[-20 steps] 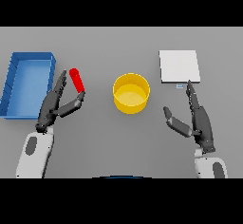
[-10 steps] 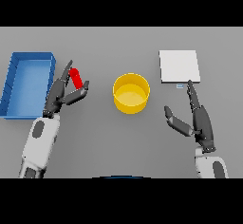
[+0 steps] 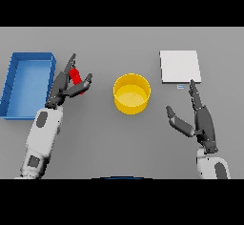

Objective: Pick up the red beaker and tilt it to pour out 1 green nut into yellow bowl. Pick up the yellow bowl and place it on the metallic measuring scale.

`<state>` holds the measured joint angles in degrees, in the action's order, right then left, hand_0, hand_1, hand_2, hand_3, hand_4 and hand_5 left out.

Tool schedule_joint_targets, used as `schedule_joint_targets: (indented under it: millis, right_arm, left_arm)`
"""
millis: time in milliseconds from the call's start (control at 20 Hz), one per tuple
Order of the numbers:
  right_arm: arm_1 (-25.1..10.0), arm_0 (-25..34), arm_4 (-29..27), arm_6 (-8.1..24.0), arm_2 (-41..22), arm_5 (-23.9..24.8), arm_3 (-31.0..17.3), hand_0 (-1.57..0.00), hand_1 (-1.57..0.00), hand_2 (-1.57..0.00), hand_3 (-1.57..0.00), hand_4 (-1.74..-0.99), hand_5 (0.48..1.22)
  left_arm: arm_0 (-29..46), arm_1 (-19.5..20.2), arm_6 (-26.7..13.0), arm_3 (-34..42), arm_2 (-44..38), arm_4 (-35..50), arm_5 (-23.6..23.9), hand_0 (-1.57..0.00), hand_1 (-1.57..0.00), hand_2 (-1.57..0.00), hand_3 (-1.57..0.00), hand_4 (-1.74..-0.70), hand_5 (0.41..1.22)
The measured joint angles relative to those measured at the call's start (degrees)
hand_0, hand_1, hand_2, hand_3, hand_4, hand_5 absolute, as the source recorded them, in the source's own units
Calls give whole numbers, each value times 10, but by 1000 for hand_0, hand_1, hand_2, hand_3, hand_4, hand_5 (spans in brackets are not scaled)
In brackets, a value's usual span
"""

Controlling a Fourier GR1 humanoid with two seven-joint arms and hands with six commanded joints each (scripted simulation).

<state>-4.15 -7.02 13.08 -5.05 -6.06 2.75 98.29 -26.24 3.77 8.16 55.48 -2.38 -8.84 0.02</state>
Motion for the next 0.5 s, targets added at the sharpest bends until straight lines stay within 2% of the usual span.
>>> schedule_joint_targets:
  millis: [50, 100, 150, 200, 250, 300, 400, 450, 500]
  right_arm:
    - [-1, 4, -1, 8, 2, 0, -4, 1, 1, 1, 1, -1261, 641]
    - [-2, 2, -1, 4, 2, 0, 0, 1, 1, 1, 1, -1259, 642]
    - [-1, 2, 3, -4, 0, 2, -3, 1, 1, 1, 1, -1260, 642]
    - [0, 4, 0, -3, 3, 3, -5, 1, 1, 1, 1, -1258, 644]
    - [-2, -4, 0, -5, 5, 3, -3, 1, 1, 1, 1, -1257, 645]
    - [2, -5, 2, -5, 2, 5, -5, 1, 1, 1, 1, -1255, 644]
    - [4, -5, 4, -7, -2, 5, 4, 1, 1, 1, 1, -1254, 645]
    - [1, -5, 6, -2, -1, 5, 2, 1, 1, 1, 1, -1252, 644]
    - [5, -6, 6, -3, -2, 7, 2, 1, 1, 1, 1, -1250, 643]
  left_arm:
    - [-6, -4, 5, -9, -1, 0, 1, 1, 1, 0, 1, -1348, 704]
    - [-14, -7, 6, -17, -6, 5, 2, 1, -26, -67, -31, -1378, 724]
    - [-15, -11, 17, -21, -13, 11, 6, -119, -146, -182, -124, -1410, 750]
    - [-19, -15, 19, -25, -19, 17, 11, -285, -328, -364, -292, -1449, 783]
    - [-23, -19, 14, -33, -26, 22, 15, -441, -481, -523, -547, -1448, 871]
    - [-27, -21, 8, -41, -28, 20, 24, -662, -699, -733, -724, -1500, 941]
    - [-38, -23, 2, -53, -23, 4, 39, -989, -1013, -1034, -926, -1575, 1042]
    - [-42, -20, 2, -56, -20, -1, 41, -1106, -1125, -1142, -974, -1603, 1078]
    - [-37, -16, 9, -53, -13, -2, 35, -1199, -1214, -1228, -1093, -1571, 1106]
